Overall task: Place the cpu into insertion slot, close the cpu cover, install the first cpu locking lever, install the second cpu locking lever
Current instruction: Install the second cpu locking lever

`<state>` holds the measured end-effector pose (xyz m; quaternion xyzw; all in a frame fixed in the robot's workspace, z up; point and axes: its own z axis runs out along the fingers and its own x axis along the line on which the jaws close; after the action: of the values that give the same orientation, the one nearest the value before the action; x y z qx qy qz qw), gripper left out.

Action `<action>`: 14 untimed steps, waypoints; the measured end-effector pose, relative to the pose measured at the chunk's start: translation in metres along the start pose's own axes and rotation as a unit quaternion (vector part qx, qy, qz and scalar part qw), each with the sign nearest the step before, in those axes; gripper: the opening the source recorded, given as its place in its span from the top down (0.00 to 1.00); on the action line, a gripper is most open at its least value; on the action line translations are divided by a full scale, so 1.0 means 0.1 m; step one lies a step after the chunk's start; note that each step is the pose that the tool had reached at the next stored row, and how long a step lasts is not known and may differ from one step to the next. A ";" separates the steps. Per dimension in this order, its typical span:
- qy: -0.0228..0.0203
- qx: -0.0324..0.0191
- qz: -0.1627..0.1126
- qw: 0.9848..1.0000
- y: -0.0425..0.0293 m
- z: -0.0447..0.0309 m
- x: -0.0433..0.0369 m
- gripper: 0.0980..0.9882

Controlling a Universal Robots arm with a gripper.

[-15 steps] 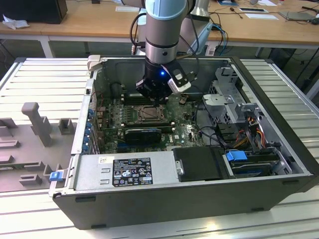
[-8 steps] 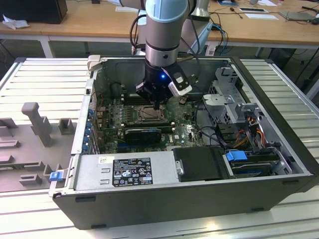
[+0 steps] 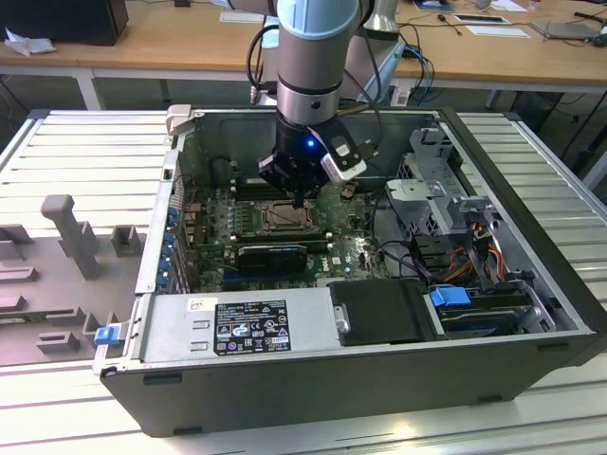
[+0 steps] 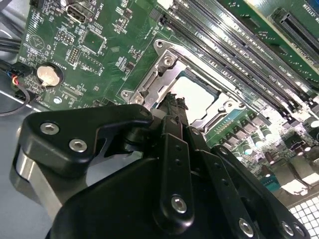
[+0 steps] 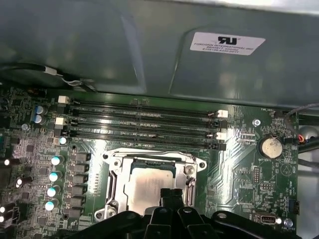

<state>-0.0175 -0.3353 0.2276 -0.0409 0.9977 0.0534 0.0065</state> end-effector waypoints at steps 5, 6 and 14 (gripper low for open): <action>0.000 0.000 0.000 1.000 -0.043 -0.009 0.009 0.99; 0.000 0.000 0.000 1.000 -0.041 -0.031 0.008 0.99; 0.000 0.000 0.000 1.000 -0.044 -0.112 0.014 0.99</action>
<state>-0.0186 -0.3409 0.2383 -0.0408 0.9977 0.0533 0.0065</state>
